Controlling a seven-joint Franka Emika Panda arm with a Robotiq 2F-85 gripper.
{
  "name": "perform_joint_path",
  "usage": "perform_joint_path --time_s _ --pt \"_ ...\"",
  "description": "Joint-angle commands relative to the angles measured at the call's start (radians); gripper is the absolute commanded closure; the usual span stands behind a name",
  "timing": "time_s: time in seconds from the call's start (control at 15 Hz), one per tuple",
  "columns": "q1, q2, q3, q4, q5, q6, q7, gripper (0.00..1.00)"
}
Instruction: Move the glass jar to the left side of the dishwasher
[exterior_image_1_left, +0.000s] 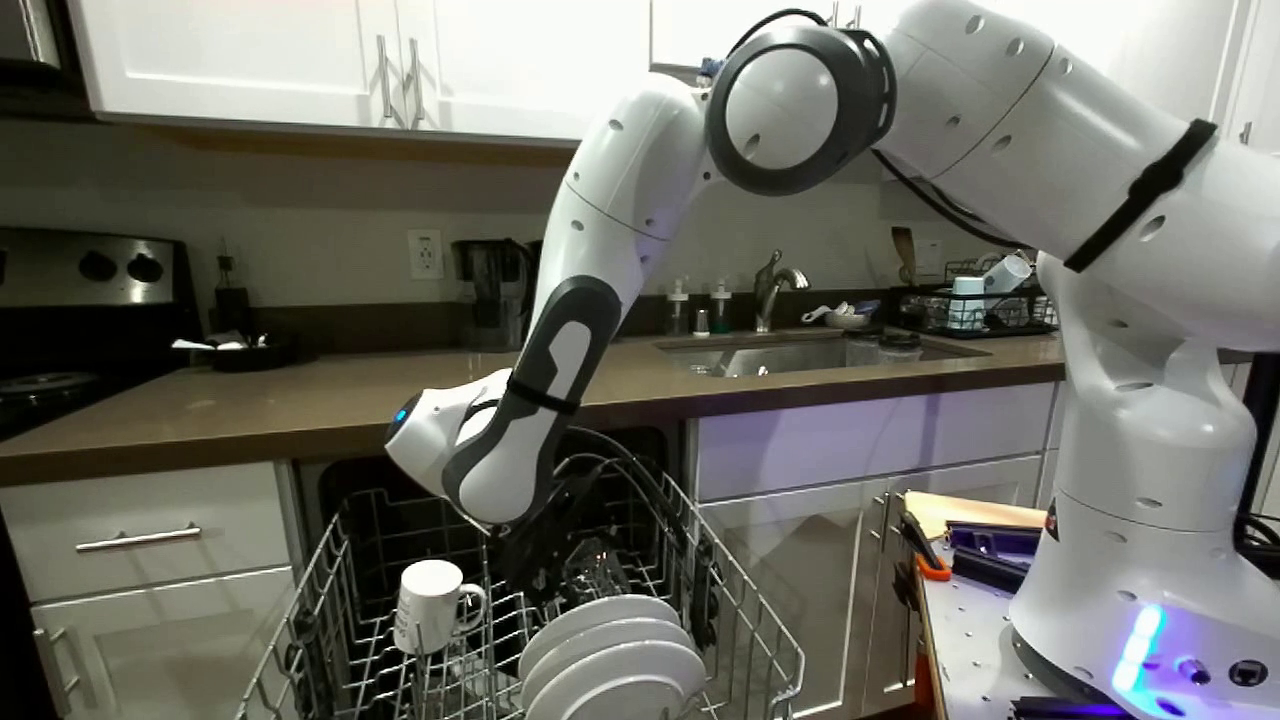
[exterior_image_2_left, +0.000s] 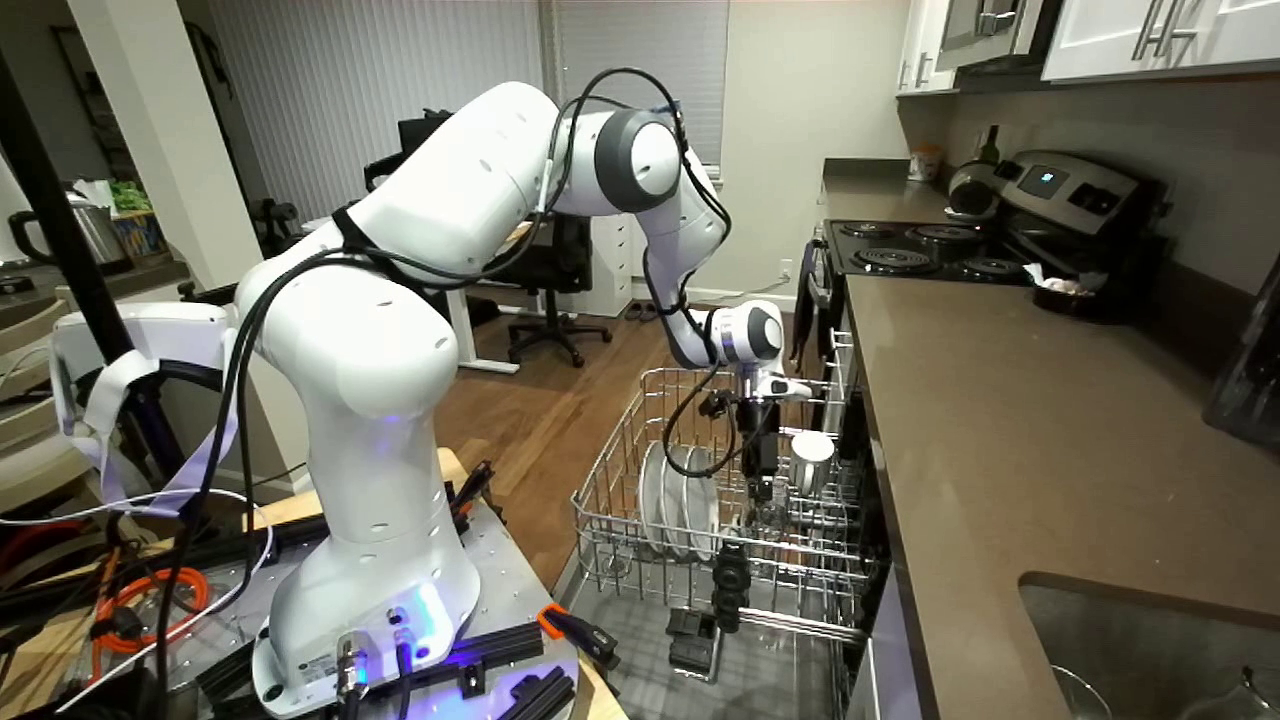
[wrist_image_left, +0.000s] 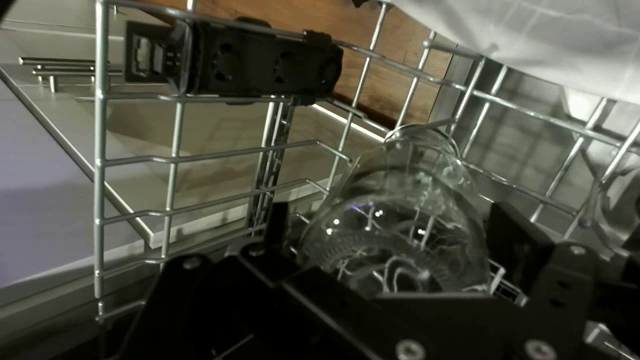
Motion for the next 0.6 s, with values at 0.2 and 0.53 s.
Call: perform_joint_path --time_s 0.2,0.53 --pt "-0.006 -0.044 0.009 -0.053 0.018 -0.006 0.0 0.38" --pt "-0.014 -0.028 0.004 -0.043 0.014 0.009 0.0 0.13"
